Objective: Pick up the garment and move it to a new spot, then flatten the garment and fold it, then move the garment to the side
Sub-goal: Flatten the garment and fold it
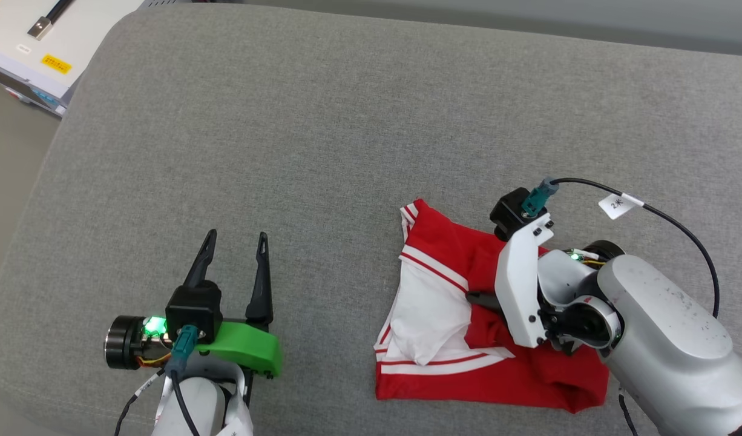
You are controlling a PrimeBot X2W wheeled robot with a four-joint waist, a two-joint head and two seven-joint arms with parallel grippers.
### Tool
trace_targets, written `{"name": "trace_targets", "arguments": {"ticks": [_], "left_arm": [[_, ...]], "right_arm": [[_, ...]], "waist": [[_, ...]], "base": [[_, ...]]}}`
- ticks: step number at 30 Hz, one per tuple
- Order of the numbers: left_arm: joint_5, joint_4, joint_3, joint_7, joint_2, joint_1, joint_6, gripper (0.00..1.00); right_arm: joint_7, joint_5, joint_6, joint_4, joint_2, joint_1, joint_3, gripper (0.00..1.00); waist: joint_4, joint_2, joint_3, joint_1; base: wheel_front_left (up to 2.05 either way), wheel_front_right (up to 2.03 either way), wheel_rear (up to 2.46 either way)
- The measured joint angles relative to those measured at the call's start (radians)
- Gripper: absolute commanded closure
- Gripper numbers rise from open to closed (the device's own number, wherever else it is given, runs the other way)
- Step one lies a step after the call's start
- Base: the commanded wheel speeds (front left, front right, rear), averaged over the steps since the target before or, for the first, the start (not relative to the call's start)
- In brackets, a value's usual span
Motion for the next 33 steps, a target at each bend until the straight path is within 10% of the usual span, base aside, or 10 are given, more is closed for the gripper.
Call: {"name": "trace_targets", "arguments": {"ticks": [3,17,33], "left_arm": [[0.007,0.009,0.009,0.0,-0.001,0.001,-0.004,0.0],[0.026,0.006,0.054,0.0,0.008,0.059,-0.005,0.0],[0.027,-0.023,0.085,0.0,0.016,0.12,-0.004,0.0]], "right_arm": [[-0.063,0.02,0.0,-0.012,-0.016,0.0,0.022,0.0],[-0.585,-0.151,0.0,-0.215,-0.164,0.106,-0.187,0.0],[-0.995,-0.532,0.0,-0.231,0.083,0.409,-0.587,0.0]], "waist": [[-0.006,0.0,-0.014,0.0],[-0.081,0.0001,-0.118,0.0],[-0.179,0.0,-0.205,0.0]], "base": [[0.0,0.0,0.0],[0.0,0.0,0.0],[0.0,0.0,0.0]]}}
